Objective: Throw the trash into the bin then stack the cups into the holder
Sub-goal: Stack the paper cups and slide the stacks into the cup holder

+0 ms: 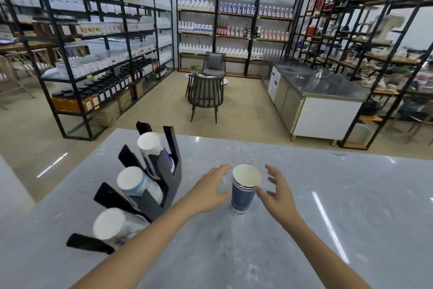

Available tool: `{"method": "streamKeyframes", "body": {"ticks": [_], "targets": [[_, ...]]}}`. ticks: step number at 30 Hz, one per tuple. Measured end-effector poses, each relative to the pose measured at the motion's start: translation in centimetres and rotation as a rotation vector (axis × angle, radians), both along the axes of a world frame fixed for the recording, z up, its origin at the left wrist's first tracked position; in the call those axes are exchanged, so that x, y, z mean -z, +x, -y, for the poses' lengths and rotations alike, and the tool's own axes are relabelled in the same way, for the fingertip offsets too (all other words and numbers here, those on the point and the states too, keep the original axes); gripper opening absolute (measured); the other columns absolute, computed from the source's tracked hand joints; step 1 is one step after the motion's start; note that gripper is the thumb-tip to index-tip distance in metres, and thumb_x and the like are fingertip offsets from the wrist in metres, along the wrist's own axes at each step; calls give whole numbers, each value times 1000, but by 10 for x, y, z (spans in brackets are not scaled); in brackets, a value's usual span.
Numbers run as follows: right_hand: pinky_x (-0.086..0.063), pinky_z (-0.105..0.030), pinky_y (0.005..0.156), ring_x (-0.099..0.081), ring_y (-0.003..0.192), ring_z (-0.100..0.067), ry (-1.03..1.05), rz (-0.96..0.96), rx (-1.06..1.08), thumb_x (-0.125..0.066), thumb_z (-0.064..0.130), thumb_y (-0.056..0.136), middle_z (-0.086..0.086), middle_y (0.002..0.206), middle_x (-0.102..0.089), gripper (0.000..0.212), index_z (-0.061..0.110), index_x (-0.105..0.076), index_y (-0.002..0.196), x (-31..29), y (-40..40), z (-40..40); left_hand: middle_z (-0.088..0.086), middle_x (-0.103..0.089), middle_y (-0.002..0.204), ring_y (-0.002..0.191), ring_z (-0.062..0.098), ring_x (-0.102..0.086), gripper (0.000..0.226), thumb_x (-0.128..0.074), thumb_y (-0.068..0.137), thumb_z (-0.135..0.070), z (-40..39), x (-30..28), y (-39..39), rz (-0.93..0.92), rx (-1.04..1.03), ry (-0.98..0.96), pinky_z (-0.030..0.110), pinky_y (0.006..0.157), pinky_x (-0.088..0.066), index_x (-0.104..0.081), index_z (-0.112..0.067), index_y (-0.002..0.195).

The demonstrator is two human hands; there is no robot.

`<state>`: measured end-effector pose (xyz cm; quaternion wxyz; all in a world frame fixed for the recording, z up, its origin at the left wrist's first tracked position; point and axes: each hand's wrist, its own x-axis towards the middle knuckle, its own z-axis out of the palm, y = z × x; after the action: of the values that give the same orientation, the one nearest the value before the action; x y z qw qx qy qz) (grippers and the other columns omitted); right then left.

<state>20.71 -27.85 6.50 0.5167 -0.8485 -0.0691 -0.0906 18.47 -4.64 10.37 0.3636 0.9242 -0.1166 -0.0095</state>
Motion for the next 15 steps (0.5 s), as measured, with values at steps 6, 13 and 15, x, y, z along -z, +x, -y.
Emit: {"method": "streamKeyframes", "body": {"ticks": [6,13,15], "targets": [[-53,-28,105,-53,127,10,-35,-18,-236,-66,2,96,17,147,-48,64,31,-40,146,36,17,18,-6,-47,148,133,14,-49,62,-72,87,-13,31,36,35,123,-6,-35,33,110,-45,-51,-32,142],[-54,-10,79,-68,109,5,56,5,-249,-67,3,97,11,139,-61,57,43,-50,133,36,28,12,-4,-65,124,116,17,-58,29,-73,89,-14,23,46,38,281,-35,50,32,102,-47,-72,-19,117],[-56,-11,79,-67,110,5,73,13,-259,-67,7,97,18,136,-62,58,49,-50,133,30,27,10,-5,-66,120,113,15,-58,26,-73,90,-16,21,42,36,302,-49,16,30,99,-46,-73,-19,115]]}}
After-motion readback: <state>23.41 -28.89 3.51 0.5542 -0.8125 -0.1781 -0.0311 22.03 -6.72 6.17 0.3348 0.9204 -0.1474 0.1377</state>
